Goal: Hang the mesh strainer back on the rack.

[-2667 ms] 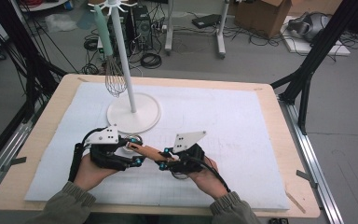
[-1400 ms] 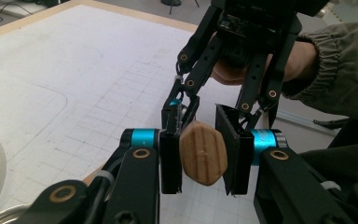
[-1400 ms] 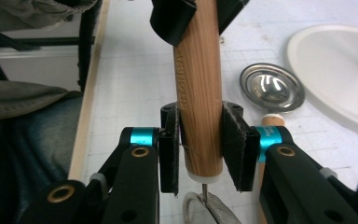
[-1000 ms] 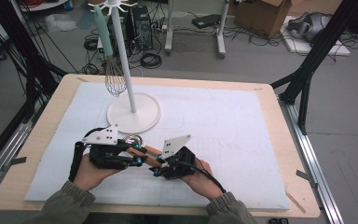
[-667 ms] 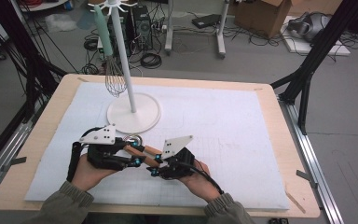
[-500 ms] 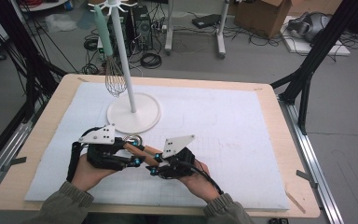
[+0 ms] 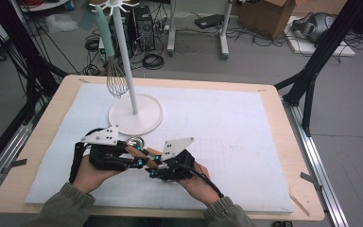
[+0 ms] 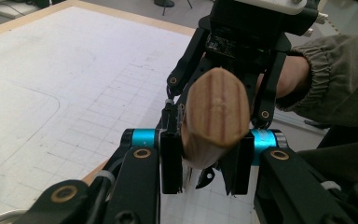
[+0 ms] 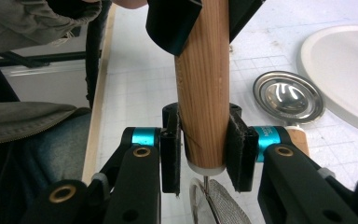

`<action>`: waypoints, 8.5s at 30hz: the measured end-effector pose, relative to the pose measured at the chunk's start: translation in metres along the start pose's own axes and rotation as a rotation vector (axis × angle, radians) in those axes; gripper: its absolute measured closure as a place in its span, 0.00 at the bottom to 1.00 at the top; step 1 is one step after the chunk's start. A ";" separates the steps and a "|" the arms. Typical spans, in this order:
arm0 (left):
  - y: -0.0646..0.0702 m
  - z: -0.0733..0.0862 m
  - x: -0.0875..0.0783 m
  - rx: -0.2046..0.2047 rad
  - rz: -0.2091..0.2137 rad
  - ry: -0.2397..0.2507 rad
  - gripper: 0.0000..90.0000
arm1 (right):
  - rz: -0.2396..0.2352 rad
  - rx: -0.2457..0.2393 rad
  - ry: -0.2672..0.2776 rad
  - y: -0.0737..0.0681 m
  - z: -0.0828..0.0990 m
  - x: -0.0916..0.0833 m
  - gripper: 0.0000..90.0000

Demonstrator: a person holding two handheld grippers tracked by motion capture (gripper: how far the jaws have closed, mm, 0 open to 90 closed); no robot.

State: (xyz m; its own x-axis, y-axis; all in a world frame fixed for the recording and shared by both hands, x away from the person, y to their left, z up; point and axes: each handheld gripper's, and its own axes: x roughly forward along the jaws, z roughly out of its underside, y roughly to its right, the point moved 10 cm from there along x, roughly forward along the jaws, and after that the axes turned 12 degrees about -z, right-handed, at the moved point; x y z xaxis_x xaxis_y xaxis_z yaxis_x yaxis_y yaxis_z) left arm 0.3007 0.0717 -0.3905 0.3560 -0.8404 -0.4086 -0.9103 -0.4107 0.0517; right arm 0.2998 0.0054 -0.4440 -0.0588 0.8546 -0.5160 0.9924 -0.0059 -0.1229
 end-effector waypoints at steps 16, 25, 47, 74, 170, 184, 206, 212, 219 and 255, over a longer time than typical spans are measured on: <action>-0.004 -0.009 -0.006 0.008 -0.025 0.014 0.81 | 0.008 0.002 -0.007 0.001 -0.001 0.002 0.81; -0.004 -0.009 -0.006 0.018 -0.044 0.023 0.77 | -0.005 0.027 0.031 0.000 -0.004 0.002 0.81; -0.004 -0.010 -0.006 -0.003 -0.044 0.018 0.80 | -0.056 0.081 0.119 -0.005 -0.013 0.000 0.72; -0.028 -0.028 -0.025 -0.005 -0.126 0.016 0.80 | 0.206 0.221 0.147 0.033 0.040 -0.093 0.33; -0.140 -0.202 -0.064 -0.064 -0.163 -0.038 0.80 | 0.322 0.287 0.205 0.053 0.072 -0.137 0.23; -0.160 -0.213 -0.071 -0.093 -0.175 -0.040 0.80 | 0.315 0.287 0.212 0.053 0.071 -0.137 0.23; -0.176 -0.214 -0.068 -0.143 -0.173 -0.035 0.80 | 0.312 0.275 0.226 0.054 0.069 -0.137 0.23; -0.180 -0.213 -0.068 -0.152 -0.175 -0.037 0.80 | 0.310 0.275 0.228 0.053 0.069 -0.137 0.23; -0.183 -0.214 -0.066 -0.165 -0.169 -0.033 0.80 | 0.303 0.277 0.228 0.053 0.069 -0.136 0.23; -0.189 -0.211 -0.067 -0.200 -0.183 0.024 0.80 | 0.290 0.263 0.233 0.051 0.066 -0.132 0.23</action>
State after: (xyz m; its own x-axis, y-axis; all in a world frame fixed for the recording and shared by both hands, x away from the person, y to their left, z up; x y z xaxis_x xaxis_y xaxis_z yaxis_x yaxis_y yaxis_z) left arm 0.4936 0.1312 -0.1804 0.5173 -0.7531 -0.4064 -0.7715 -0.6159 0.1593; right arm 0.3507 -0.1420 -0.4376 0.2731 0.8919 -0.3605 0.9012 -0.3683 -0.2284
